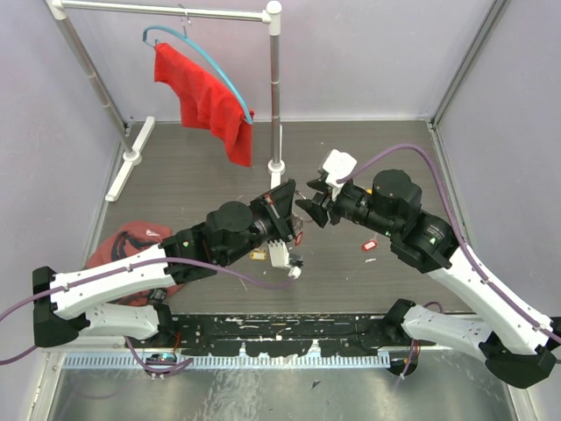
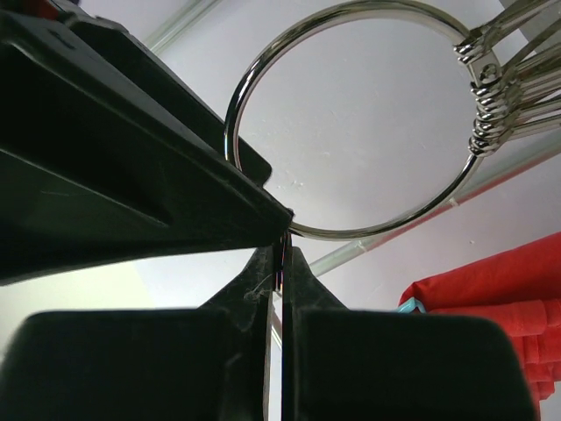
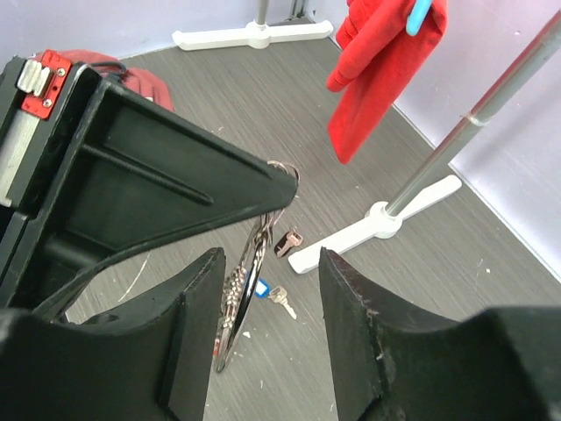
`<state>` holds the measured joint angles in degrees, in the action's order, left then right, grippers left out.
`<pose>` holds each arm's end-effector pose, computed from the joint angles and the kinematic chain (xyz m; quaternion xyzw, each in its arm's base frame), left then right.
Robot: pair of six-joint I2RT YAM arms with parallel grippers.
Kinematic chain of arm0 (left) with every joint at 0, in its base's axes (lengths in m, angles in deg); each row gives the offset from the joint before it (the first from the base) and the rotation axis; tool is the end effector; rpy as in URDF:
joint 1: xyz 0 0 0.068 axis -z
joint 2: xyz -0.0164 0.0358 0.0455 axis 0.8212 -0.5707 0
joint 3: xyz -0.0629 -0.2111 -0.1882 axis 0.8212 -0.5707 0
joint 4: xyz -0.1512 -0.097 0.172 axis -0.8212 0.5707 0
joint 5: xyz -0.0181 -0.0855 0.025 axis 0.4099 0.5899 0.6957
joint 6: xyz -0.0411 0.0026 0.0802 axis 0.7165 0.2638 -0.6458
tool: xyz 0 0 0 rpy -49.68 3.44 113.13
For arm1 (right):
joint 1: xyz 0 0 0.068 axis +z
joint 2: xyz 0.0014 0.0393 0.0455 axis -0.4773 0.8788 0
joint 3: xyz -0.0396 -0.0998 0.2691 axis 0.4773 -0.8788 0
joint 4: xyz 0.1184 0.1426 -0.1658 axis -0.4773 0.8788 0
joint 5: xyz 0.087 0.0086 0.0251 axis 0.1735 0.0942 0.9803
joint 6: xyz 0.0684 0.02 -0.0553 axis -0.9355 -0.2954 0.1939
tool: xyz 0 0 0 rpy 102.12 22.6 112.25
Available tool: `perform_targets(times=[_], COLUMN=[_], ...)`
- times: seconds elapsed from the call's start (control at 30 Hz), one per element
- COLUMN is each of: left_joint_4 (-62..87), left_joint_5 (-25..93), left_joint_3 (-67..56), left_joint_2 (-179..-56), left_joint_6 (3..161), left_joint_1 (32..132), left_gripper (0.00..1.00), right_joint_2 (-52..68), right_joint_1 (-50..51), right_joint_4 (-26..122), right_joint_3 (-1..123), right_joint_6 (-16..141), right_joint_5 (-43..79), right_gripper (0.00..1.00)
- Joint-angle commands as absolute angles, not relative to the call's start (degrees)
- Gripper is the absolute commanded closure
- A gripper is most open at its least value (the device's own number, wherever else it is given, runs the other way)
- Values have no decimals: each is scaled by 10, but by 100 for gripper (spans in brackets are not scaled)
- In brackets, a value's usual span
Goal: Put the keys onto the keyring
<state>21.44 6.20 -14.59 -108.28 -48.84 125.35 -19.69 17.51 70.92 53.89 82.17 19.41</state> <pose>0.1237 -0.2625 0.3906 0.7623 0.0493 0.3812 0.5206 0.1381 0.1604 0.4340 -0.4159 0.6341 0.2389 0.6065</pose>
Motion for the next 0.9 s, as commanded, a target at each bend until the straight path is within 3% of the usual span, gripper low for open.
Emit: perform_targets(times=[0.0,0.27,0.43,0.5,0.73,0.87], left_joint_4=[196,195,189,179,157,149], left_joint_5=[71,74,78,81,100,100], left_joint_3=[-129,-128,-130,-132,-141,-148], left_joint_2=[-1076,-1076,-1077,-1077,-1071,-1064], left_joint_6=[-576,-576,-574,-571,-545,-531], left_joint_1=[1259,1263,1264,1264,1264,1264], left_gripper=[100,100,100,97,56,15], right_joint_2=[-179,-170,-164,-161,-176,-198], right_joint_1=[177,177,178,177,177,177], right_joint_4=[654,630,629,633,623,599], right_joint_3=[544,537,539,541,530,505], right_joint_6=[833,834,826,826,825,830], right_joint_5=[210,212,199,190,172,126], right_gripper=[49,65,93,96,99,99])
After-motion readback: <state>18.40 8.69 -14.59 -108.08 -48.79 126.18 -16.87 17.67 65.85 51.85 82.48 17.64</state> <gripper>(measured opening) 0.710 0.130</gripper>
